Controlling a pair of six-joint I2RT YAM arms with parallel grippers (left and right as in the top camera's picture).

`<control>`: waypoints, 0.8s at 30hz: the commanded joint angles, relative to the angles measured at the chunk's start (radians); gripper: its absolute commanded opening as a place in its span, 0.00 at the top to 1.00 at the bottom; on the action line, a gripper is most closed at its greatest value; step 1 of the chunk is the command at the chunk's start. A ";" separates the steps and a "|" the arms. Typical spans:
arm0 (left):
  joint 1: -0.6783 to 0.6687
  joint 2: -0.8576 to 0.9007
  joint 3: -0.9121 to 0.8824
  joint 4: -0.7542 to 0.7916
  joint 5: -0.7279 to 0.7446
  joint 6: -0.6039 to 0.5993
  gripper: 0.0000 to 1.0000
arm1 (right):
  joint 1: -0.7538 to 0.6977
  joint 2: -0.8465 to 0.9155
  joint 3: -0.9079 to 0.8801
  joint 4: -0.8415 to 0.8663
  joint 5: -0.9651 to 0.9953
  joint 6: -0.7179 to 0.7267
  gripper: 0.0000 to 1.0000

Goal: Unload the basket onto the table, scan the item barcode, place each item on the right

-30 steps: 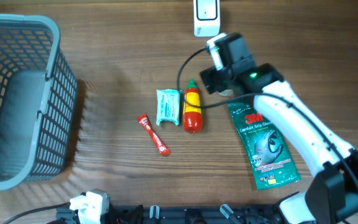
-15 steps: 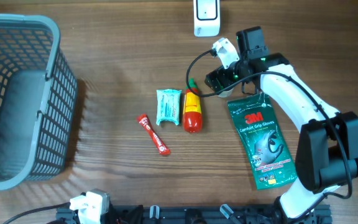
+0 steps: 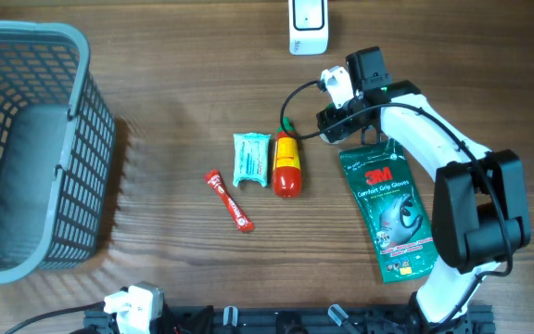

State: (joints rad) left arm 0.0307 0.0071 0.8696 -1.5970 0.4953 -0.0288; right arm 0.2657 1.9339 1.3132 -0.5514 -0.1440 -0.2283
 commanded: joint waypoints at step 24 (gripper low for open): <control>-0.001 -0.002 0.000 0.002 0.001 -0.003 0.00 | 0.002 -0.386 0.014 -0.276 0.051 0.883 0.00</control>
State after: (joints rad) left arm 0.0307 0.0071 0.8696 -1.5970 0.4953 -0.0292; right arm 0.2649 1.6249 1.3304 -0.8268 -0.1394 0.7753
